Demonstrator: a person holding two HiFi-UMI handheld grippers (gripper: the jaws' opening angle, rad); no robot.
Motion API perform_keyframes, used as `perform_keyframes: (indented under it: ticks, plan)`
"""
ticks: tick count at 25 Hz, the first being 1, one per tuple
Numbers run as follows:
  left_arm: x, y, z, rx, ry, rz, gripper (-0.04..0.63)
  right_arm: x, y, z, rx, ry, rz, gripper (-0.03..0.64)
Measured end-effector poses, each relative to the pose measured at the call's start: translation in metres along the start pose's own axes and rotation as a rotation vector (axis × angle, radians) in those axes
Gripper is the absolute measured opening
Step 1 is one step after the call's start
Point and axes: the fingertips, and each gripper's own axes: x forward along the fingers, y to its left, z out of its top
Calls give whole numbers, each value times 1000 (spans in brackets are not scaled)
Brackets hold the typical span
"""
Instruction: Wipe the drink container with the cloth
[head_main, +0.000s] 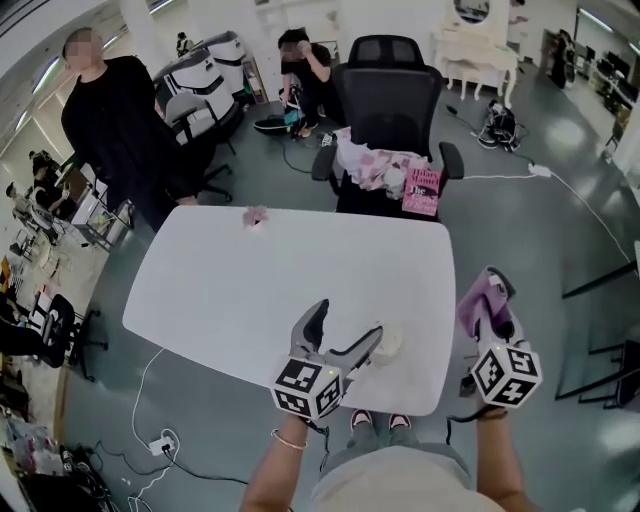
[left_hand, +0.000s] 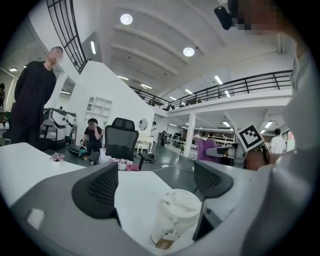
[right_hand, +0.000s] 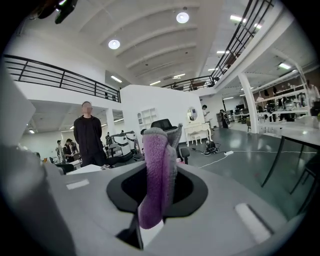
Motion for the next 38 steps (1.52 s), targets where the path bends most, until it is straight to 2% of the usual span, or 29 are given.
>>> perform_keyframes:
  ticks: [5, 14, 22, 27, 38]
  plan:
    - [3, -12, -5, 28, 15, -91, 474, -15, -3, 0, 1, -2, -44, 63]
    - [8, -40, -34, 98, 90, -255, 480, -41, -15, -19, 13, 33, -135, 63]
    - [13, -48, -51, 100, 121, -315, 480, -60, -22, -22, 1, 49, -195, 63]
    - [18, -52, -65, 136, 151, -347, 479, -66, -26, -24, -7, 66, -222, 63]
    - [29, -62, -80, 148, 179, -367, 470, -67, -33, -39, 10, 113, -241, 63]
